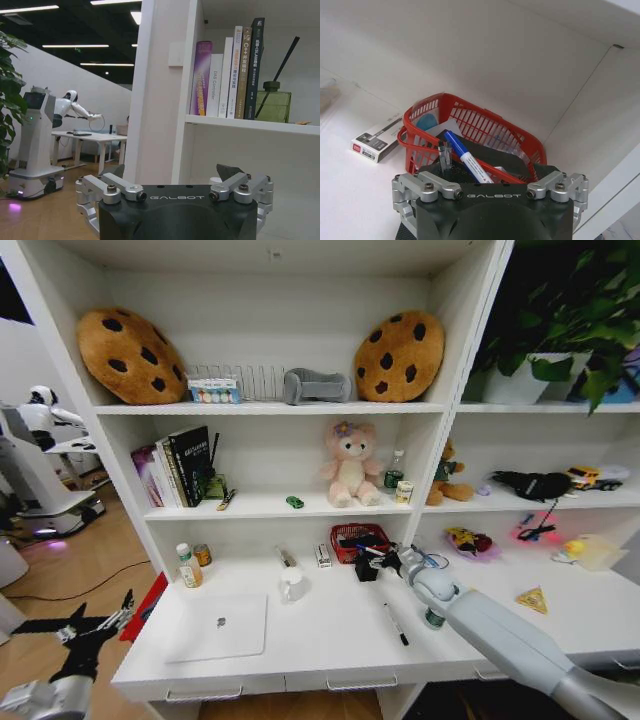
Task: Organize the objects on the table.
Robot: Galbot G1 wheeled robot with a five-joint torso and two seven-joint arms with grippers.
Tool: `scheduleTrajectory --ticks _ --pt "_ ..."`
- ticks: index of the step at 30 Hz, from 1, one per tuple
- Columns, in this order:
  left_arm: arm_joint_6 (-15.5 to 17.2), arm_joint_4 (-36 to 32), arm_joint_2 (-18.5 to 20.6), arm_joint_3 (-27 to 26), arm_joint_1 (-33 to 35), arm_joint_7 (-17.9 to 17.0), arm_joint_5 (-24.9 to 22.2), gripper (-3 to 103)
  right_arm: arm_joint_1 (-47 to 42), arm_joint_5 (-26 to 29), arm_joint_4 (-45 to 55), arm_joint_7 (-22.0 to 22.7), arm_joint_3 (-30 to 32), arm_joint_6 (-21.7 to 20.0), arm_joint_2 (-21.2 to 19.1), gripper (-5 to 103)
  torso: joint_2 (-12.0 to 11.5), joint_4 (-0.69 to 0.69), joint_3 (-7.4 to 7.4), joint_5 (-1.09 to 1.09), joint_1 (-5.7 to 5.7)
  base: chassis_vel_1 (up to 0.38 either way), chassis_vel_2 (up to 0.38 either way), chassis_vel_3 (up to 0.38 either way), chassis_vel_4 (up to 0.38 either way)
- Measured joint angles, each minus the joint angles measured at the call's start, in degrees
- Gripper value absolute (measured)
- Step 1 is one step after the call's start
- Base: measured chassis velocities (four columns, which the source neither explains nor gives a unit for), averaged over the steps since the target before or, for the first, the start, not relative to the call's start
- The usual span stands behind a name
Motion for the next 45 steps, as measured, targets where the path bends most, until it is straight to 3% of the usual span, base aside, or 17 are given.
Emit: scheduleTrajectory --ticks 34,41,44,45 --pt "-0.26 0.65 -0.31 -0.22 -0.01 0.06 -0.29 100 5.89 -0.39 -7.68 -0.55 -7.18 1.10 3.48 101 0.00 0.00 0.00 0.00 0.00 0.000 0.000 0.000 0.000" --pt "-0.26 0.69 -0.39 0.10 -0.22 0.07 -0.19 100 5.23 -0.43 -6.52 -0.31 -6.43 1.06 2.83 79 0.00 0.00 0.00 0.00 0.00 0.000 0.000 0.000 0.000" --pt "-0.27 0.69 -0.43 0.13 -0.36 0.07 -0.17 100 4.30 -0.54 -6.14 -0.31 -5.80 0.95 2.53 62 0.00 0.00 0.00 0.00 0.00 0.000 0.000 0.000 0.000" --pt "-0.27 0.69 -0.43 0.13 -0.36 0.07 -0.17 100 4.30 -0.54 -6.14 -0.31 -5.80 0.95 2.53 62 0.00 0.00 0.00 0.00 0.00 0.000 0.000 0.000 0.000"
